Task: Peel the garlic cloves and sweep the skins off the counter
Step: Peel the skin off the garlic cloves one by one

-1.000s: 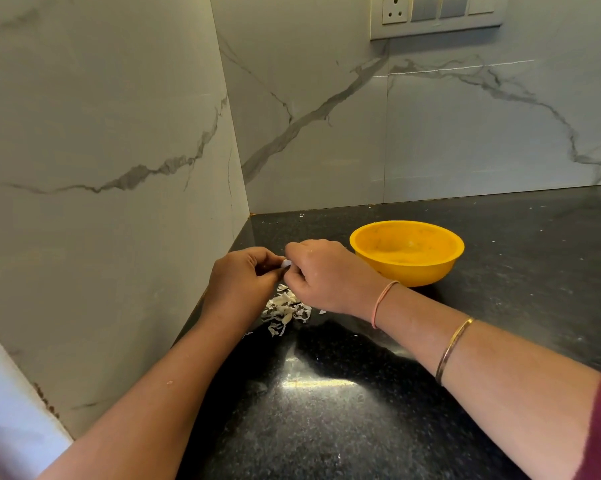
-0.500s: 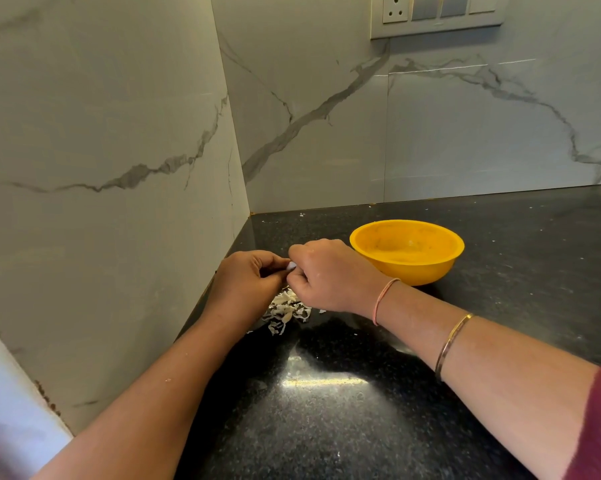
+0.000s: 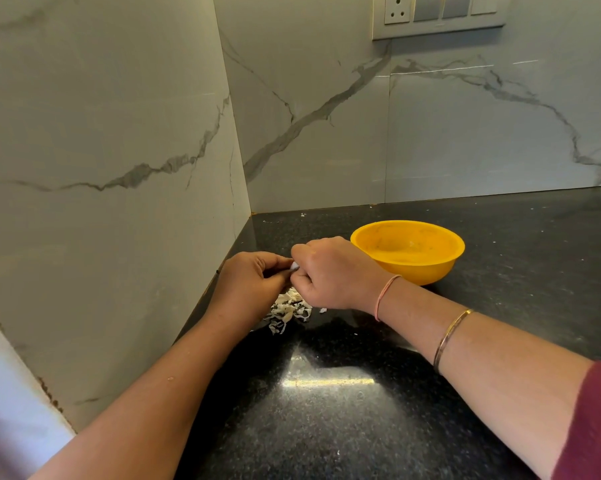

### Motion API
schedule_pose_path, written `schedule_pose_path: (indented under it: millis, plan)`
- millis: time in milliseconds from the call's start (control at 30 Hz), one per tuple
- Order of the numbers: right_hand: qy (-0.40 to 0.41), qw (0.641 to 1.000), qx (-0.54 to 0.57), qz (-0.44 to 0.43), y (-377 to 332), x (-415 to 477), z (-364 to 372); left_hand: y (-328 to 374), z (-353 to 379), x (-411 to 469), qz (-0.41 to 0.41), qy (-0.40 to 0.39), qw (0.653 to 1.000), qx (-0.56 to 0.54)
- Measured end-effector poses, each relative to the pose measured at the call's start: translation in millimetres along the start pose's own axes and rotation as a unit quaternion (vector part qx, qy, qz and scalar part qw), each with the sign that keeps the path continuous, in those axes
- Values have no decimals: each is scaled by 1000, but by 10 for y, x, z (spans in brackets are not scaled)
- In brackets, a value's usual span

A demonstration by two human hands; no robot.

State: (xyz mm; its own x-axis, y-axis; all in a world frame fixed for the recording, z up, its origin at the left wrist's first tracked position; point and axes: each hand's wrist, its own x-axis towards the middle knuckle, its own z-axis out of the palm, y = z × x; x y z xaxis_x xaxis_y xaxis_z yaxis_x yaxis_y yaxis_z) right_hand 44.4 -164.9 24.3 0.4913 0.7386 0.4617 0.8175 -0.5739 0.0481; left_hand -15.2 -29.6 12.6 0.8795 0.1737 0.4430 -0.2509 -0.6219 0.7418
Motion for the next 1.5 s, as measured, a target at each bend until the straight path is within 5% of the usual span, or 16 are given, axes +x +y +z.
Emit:
schedule_pose_path:
  millis: [300,633,1167,1367,1500]
  plan:
    - [53,998,40,-6,-14,-13,-25,-13,-17,20,10,0,1000,-29]
    - [83,952,287,67,29,-19,3,-2,-19,51,17,31,990,-138]
    - [87,949,291,81,12,-14,28,-29,-15,82,8,30,984,-178]
    - [16,964,239,114,-25,-15,57,-70,-47,126,-21,85,973,-212]
    - [70,978,176,89,1,0,75,-61,-35,112,-22,89,977,-193]
